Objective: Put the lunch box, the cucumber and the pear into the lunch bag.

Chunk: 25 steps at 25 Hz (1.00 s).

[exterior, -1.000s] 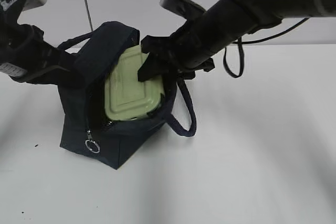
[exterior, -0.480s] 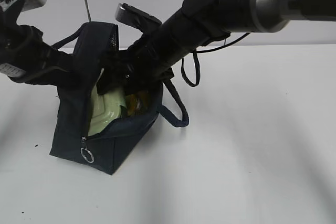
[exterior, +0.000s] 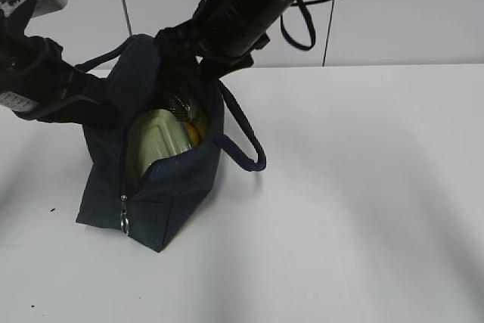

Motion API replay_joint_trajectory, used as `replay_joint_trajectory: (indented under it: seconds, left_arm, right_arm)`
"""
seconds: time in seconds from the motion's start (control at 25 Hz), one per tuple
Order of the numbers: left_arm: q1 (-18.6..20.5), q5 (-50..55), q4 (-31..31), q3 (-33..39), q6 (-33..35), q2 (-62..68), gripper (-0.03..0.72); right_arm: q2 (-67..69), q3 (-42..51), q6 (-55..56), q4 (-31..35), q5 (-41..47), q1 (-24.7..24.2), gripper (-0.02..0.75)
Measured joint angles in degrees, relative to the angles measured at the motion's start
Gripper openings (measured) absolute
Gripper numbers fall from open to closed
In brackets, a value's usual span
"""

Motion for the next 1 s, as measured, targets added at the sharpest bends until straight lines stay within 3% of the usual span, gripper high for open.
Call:
replay_joint_trajectory:
  seconds: [0.24, 0.52, 0.56, 0.64, 0.72, 0.84, 1.0]
  left_arm:
    - [0.00, 0.00, 0.00, 0.00, 0.00, 0.00, -0.020]
    - [0.00, -0.05, 0.00, 0.00, 0.00, 0.00, -0.020]
    - [0.00, -0.05, 0.00, 0.00, 0.00, 0.00, -0.020]
    - [0.00, -0.05, 0.00, 0.00, 0.00, 0.00, -0.020]
    - [0.00, 0.00, 0.00, -0.05, 0.00, 0.00, -0.020]
    - [0.00, 2.64, 0.11, -1.81, -0.05, 1.24, -0.020]
    - [-0.91, 5.51, 0.60, -7.03, -0.56, 4.72, -0.020]
  right_arm:
    - [-1.51, -2.04, 8.04, -10.81, 5.91, -0.11, 0.542]
    - [3.19, -2.04, 9.35, -10.65, 8.36, -0.11, 0.491]
    - [3.96, -2.04, 9.46, -10.42, 8.36, -0.11, 0.454]
    - [5.00, -2.04, 9.08, -10.21, 8.21, -0.11, 0.301]
    - [5.00, -2.04, 8.98, -9.62, 6.85, -0.11, 0.096]
    - [3.93, -1.77, 10.05, -9.58, 5.37, -0.11, 0.013]
    - [-2.36, 5.15, 13.75, -13.18, 0.17, -0.36, 0.006]
